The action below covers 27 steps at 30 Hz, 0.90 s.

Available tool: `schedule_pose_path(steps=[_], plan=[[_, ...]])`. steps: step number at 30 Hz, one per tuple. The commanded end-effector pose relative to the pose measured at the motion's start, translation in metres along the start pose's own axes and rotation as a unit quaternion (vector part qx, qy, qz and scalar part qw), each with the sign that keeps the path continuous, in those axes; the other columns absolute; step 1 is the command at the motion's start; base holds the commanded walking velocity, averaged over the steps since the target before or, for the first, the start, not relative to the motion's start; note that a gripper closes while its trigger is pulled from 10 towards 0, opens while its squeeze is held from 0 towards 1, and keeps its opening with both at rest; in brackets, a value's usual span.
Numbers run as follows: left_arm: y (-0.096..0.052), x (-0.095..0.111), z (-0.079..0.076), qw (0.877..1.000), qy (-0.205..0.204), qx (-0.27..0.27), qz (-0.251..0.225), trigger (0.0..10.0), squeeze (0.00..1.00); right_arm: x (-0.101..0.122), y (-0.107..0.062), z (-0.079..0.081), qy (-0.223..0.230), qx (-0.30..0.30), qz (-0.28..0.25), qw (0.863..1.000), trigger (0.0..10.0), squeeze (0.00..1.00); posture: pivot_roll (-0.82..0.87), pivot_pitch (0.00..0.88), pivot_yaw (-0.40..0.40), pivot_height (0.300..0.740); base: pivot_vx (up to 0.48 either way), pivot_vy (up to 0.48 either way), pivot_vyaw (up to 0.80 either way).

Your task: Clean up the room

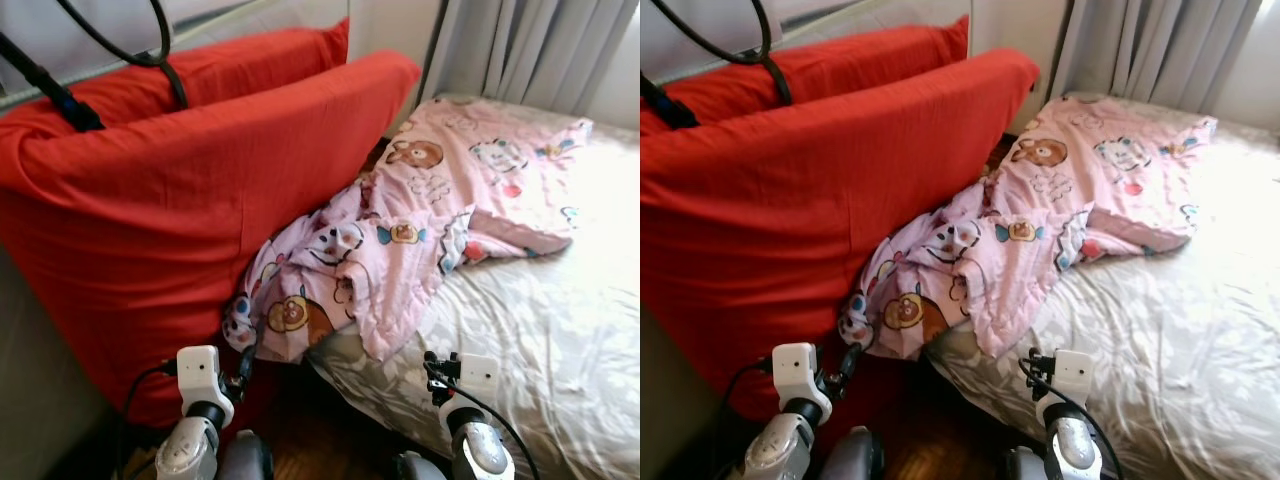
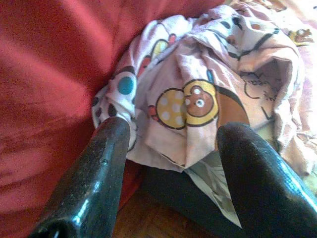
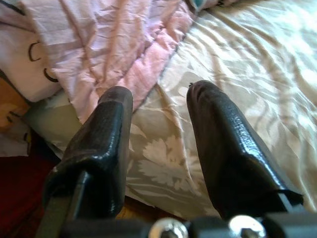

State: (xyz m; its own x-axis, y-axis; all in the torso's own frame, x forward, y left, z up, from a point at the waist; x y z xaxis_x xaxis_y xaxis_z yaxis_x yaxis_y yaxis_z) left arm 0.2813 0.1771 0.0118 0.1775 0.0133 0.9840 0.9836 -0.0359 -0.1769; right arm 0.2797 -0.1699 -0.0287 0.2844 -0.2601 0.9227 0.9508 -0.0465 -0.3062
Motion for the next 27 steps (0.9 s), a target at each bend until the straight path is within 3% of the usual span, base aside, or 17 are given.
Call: schedule_pose_path(steps=[1, 9, 19, 27], plan=[[0.0, 0.0012, -0.002, 1.0, -0.006, -0.004, 0.001, 10.0, 0.0, 0.0001, -0.0002, -0.0005, -0.001, 0.0, 0.001, 1.0, 10.0, 0.0, 0.0, 0.083, -0.031, 0.631, 0.0, 0.0, 0.0], [-0.0006, -0.0011, -0.0047, 1.0, -0.006, -0.009, 0.009, 10.0, 0.0, -0.0013, -0.0005, 0.002, -0.011, 0.01, 0.004, 1.0, 10.0, 0.0, 0.0, 0.093, -0.029, 0.631, 0.0, 0.0, 0.0], [-0.0013, -0.0014, -0.008, 1.0, -0.005, -0.015, 0.012, 10.0, 0.0, -0.0039, -0.0002, 0.0031, -0.008, 0.01, 0.012, 1.0, 10.0, 0.0, 0.0, 0.094, -0.027, 0.631, 0.0, 0.0, 0.67], [-0.0006, -0.0005, -0.0099, 1.0, -0.005, -0.02, 0.014, 10.0, 0.0, -0.0057, -0.0005, 0.0015, -0.012, 0.008, 0.018, 1.0, 10.0, 0.0, 0.0, 0.093, -0.027, 0.631, 0.0, 0.0, 0.0]])
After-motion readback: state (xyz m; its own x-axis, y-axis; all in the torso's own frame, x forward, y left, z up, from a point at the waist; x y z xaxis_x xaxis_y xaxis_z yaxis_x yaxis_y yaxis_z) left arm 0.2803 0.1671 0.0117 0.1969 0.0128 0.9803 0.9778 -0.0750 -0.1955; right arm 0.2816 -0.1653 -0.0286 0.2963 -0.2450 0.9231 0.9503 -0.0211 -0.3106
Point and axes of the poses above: a point about 5 cm out from each wrist's last joint towards the gripper, its own y axis pointing out of the wrist towards the gripper, its own x axis along the axis of the wrist's last joint, z = x × y, the point moved 3 cm from there along y, pointing out of the wrist towards the gripper, and after that the axes turned 7 degrees about y, right-handed, at the moved point
